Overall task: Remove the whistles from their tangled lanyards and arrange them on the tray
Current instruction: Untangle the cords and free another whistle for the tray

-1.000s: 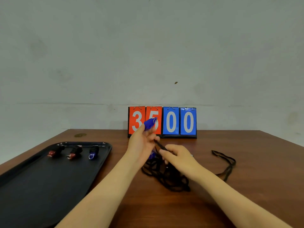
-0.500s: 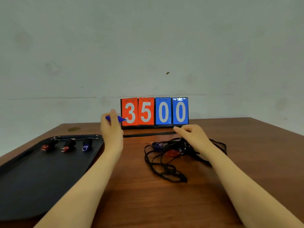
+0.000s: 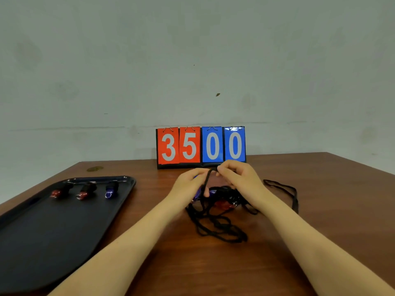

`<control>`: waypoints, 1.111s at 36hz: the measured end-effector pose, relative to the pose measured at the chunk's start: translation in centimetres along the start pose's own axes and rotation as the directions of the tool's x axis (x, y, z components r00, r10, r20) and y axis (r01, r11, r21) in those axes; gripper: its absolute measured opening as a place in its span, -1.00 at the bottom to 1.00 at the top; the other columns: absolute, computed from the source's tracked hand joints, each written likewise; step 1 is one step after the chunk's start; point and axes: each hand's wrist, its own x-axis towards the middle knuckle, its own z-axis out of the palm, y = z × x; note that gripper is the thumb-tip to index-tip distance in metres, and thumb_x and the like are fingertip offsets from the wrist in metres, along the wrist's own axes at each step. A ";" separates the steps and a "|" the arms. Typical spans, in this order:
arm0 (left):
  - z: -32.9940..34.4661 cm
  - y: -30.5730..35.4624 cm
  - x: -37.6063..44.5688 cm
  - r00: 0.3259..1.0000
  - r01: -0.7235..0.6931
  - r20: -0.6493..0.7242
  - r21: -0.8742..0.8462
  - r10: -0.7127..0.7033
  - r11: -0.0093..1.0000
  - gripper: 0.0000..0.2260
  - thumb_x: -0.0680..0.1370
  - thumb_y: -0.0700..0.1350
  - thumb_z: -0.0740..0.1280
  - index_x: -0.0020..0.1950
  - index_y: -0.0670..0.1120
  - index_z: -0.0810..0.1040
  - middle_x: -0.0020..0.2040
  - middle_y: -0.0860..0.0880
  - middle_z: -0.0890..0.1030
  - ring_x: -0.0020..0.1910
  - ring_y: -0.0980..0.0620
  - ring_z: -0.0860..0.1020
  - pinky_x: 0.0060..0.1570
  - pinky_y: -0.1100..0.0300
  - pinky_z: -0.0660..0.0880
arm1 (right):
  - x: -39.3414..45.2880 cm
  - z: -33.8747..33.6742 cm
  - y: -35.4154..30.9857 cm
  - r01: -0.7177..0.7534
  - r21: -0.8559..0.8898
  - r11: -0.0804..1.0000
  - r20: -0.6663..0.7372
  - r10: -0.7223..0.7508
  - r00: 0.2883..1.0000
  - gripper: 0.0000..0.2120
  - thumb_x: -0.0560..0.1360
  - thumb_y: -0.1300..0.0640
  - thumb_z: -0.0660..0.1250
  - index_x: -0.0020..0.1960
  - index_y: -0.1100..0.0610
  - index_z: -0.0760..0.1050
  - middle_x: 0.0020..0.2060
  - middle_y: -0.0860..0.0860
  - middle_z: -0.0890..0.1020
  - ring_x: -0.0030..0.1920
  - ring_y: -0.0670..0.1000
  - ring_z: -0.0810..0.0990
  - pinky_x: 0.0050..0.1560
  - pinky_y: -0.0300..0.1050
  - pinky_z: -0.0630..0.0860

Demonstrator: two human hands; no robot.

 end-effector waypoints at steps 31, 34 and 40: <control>-5.4 2.1 0.2 0.890 -0.225 -0.432 -0.694 -0.145 0.683 -0.72 0.62 -0.12 0.19 -0.31 -0.04 0.38 -0.41 0.07 0.49 -0.39 0.13 0.41 -0.37 0.28 0.35 | 0.2 -1.0 2.5 -0.085 -0.489 0.868 0.070 0.137 0.988 -0.86 0.56 0.16 0.23 -0.03 -0.02 0.54 -0.11 -0.13 0.57 -0.10 -0.16 0.53 -0.09 -0.32 0.45; -4.5 2.1 0.1 0.909 -0.144 -0.388 -0.634 -0.151 0.760 -0.71 0.61 -0.13 0.19 -0.33 -0.05 0.38 -0.39 0.04 0.50 -0.41 0.13 0.43 -0.34 0.25 0.38 | 0.1 0.6 2.0 -0.019 -0.452 0.892 0.071 0.057 0.996 -0.90 0.58 0.02 0.25 0.06 -0.07 0.51 -0.04 -0.17 0.55 -0.02 -0.18 0.51 -0.07 -0.34 0.44; -4.2 1.8 0.3 0.940 -0.091 -0.312 -0.623 -0.141 0.777 -0.73 0.61 -0.12 0.18 -0.31 -0.04 0.32 -0.49 0.06 0.33 -0.55 0.15 0.25 -0.51 0.29 0.22 | -0.4 3.3 1.3 0.107 -0.498 0.861 0.285 0.046 0.958 -0.65 0.48 -0.19 0.31 0.23 -0.11 0.48 0.11 -0.21 0.51 0.17 -0.18 0.43 0.16 -0.30 0.37</control>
